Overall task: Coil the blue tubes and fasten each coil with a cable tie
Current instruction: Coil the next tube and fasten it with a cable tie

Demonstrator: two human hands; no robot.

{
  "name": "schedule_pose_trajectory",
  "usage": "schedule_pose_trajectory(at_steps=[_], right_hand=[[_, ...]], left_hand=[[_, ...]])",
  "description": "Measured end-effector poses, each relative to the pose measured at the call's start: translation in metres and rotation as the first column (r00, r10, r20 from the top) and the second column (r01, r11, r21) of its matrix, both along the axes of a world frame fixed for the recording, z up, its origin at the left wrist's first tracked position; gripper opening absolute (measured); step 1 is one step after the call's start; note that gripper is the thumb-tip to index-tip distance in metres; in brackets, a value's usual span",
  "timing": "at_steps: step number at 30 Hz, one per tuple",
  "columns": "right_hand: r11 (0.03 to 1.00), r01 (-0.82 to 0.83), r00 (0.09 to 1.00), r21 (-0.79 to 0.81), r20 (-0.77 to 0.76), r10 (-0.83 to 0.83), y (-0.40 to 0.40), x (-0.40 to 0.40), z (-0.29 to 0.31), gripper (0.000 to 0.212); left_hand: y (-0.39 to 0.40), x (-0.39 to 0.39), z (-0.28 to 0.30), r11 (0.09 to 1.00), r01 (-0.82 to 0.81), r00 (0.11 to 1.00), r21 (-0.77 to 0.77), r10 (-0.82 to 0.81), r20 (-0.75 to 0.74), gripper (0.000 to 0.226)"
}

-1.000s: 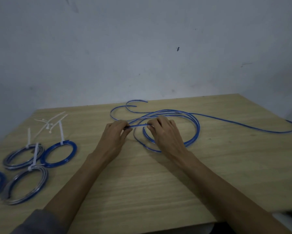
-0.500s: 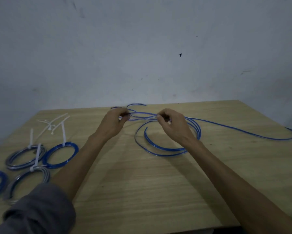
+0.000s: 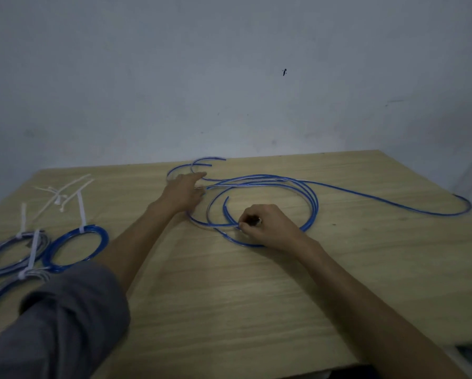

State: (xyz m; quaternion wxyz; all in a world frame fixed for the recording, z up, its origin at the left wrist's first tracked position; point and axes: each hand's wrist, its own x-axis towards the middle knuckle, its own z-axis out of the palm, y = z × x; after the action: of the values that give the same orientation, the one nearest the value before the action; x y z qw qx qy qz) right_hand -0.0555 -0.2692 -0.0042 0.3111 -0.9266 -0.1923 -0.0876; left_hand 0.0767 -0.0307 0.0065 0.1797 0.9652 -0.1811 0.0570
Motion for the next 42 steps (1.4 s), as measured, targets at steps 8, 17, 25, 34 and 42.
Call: schedule_pose_trajectory(at_steps=[8, 17, 25, 34, 42], right_hand=[[1.000, 0.000, 0.997, 0.009, 0.077, -0.001, -0.006, 0.000, -0.014, 0.016], [0.982, 0.162, 0.965, 0.097, 0.191, -0.179, 0.003, 0.006, -0.007, 0.039], [0.885, 0.232, 0.901, 0.403, 0.255, -0.352, 0.026, 0.012, 0.076, 0.050], [0.171, 0.403, 0.911, 0.899, -0.376, -0.171, 0.035, 0.033, 0.121, 0.025], [0.110, 0.439, 0.878, 0.892, -0.400, -0.264, -0.018, 0.055, 0.132, 0.020]], left_hand=[[-0.022, 0.008, -0.016, 0.995, -0.081, 0.921, -0.056, 0.097, 0.377, 0.021], [-0.020, -0.016, 0.051, 0.747, 0.041, 0.971, -0.664, 0.126, 0.202, 0.017], [-0.025, -0.047, 0.090, 0.730, 0.199, 0.977, -0.654, -0.095, 0.191, 0.016], [-0.020, -0.066, 0.069, 0.847, 0.308, 0.943, -0.433, -0.211, 0.258, 0.019], [0.026, -0.054, 0.029, 0.884, 0.108, 0.976, -0.456, -0.006, 0.220, 0.045]])
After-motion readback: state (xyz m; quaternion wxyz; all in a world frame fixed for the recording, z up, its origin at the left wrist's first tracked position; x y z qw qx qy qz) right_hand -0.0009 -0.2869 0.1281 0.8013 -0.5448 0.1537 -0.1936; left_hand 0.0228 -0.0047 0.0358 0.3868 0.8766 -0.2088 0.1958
